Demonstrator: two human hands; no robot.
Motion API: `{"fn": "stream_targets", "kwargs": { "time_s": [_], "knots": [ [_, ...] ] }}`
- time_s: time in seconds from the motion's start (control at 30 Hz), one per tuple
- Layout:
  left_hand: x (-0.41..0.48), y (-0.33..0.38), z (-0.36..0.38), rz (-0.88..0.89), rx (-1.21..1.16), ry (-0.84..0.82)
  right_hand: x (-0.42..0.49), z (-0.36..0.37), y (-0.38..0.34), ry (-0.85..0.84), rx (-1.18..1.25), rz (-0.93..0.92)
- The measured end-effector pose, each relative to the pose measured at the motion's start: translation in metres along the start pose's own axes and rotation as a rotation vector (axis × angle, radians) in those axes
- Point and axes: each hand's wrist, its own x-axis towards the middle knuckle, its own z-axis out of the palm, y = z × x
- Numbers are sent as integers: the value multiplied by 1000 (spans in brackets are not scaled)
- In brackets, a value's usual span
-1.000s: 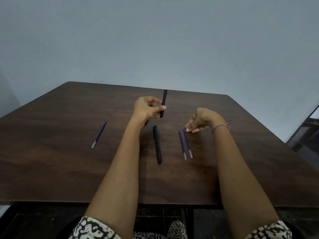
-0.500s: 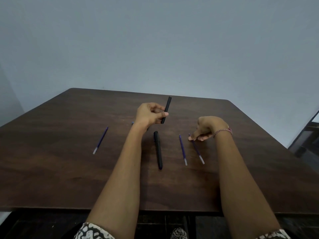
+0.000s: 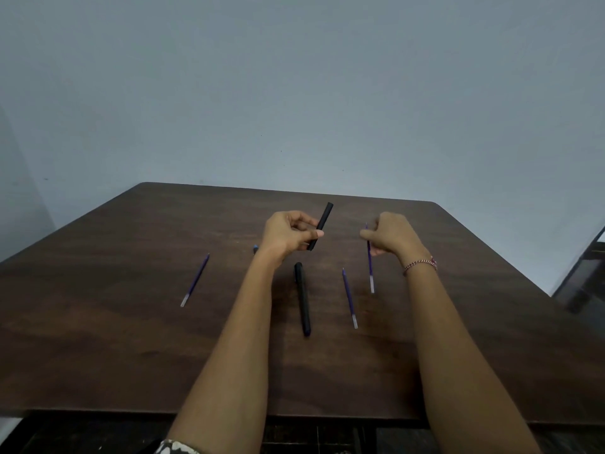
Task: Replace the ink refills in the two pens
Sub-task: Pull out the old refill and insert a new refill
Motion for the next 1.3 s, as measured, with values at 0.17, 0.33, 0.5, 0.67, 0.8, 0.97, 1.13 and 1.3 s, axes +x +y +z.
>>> {"fn": "stream_targets", "kwargs": {
  "time_s": [0.17, 0.33, 0.5, 0.67, 0.8, 0.97, 1.13, 1.3],
  "knots": [
    [3, -1, -1, -1, 43, 3, 3, 2, -3, 437, 369, -155],
    [4, -1, 2, -10, 120, -19, 1, -2, -10, 635, 680, -222],
    [3, 1, 0, -21, 135, -22, -5, -3, -18, 662, 985, -291],
    [2, 2, -1, -12, 163, -10, -5, -3, -22, 674, 1137, -318],
    [3, 1, -2, -7, 190, 1, -5, -2, -22, 668, 1141, -315],
    [3, 1, -3, -13, 199, 14, -3, -2, -19, 668, 1138, -296],
    [4, 0, -4, 15, 193, 28, 0, 1, -18, 610, 1104, -287],
    [4, 1, -5, 60, 197, 38, 4, 8, -18, 467, 922, -298]
  ]
}}
